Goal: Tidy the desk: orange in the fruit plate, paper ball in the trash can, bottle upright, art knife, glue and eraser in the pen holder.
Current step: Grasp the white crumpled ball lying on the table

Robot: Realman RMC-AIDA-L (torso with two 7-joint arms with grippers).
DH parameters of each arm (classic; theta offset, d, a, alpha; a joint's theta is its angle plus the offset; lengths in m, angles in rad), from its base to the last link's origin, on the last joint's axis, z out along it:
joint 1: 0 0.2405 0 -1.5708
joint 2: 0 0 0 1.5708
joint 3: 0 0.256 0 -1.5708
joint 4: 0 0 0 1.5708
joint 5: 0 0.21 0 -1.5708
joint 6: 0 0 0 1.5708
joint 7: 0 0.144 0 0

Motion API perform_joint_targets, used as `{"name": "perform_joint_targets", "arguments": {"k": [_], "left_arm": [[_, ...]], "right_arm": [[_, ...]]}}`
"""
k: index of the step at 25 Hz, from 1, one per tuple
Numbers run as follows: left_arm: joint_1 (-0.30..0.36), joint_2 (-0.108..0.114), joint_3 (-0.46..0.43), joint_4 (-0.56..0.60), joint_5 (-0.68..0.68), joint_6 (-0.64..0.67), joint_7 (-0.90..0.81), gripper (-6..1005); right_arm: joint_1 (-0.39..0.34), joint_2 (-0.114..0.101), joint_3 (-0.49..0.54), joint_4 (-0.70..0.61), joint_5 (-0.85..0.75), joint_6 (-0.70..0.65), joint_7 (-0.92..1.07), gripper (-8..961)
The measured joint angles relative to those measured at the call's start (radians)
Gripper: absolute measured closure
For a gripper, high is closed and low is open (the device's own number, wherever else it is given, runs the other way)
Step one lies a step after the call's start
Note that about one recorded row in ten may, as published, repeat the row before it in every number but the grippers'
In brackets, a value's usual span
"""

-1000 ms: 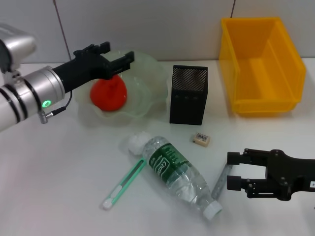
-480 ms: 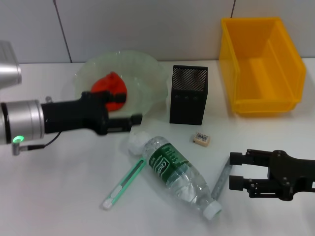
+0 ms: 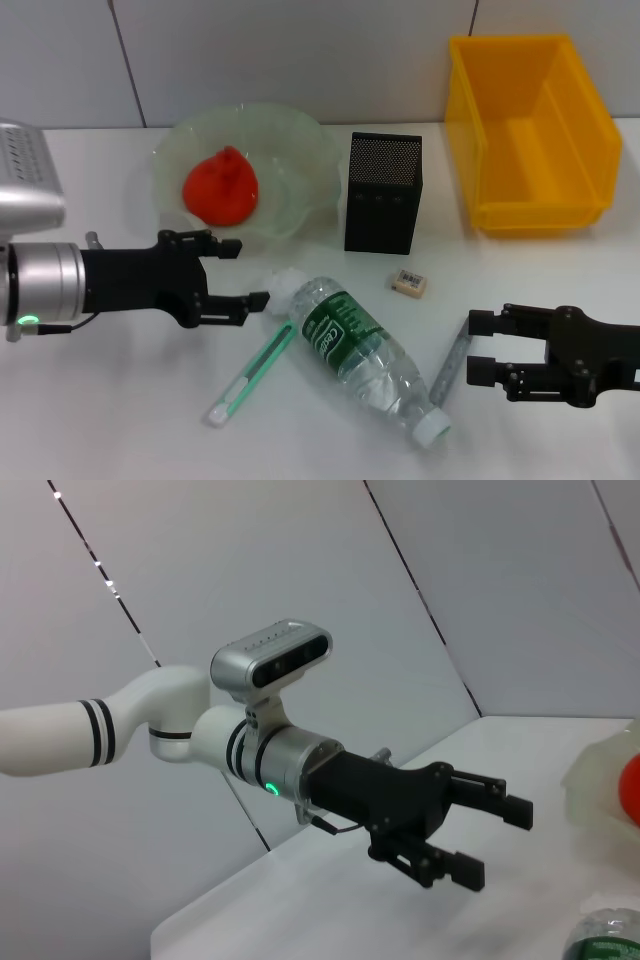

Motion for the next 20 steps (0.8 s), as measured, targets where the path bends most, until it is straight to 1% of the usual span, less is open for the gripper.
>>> {"name": "perform_joint_targets", "arguments": {"k": [4,5,6,9,10,11,12,20], "left_arm": [[-0.004,-0.002,0.018,-0.008,0.007,-0.018,0.015,185],[-0.005,-0.004,0.030,-0.009,0.008,-0.028,0.023,185],[-0.006,-0.008,0.072,-0.012,0.007,-0.058,0.043,185],[-0.006,-0.008,0.077,-0.012,0.006,-0.063,0.045,184],[-0.009,-0.009,0.112,-0.014,0.001,-0.084,0.053,184],[-0.009,-0.009,0.112,-0.014,0.001,-0.084,0.053,184],[-0.014,-0.009,0.130,-0.019,0.000,-0.101,0.065,184],[-0.033,-0.010,0.147,-0.037,0.000,-0.138,0.084,184]], "right_arm": [[0.000,0.000,0.000,-0.001,0.000,0.001,0.001,167],[0.000,0.000,0.000,-0.001,0.000,0.001,0.001,167],[0.000,0.000,0.000,-0.001,0.000,0.001,0.001,167],[0.000,0.001,0.000,-0.001,0.000,0.000,0.001,167],[-0.001,0.001,0.000,-0.001,-0.001,-0.001,0.001,167],[-0.001,0.001,0.000,-0.001,-0.001,-0.001,0.001,167],[-0.001,0.002,0.000,-0.001,-0.001,-0.001,0.001,167],[-0.001,0.003,0.000,0.000,0.000,-0.003,0.002,167]]}}
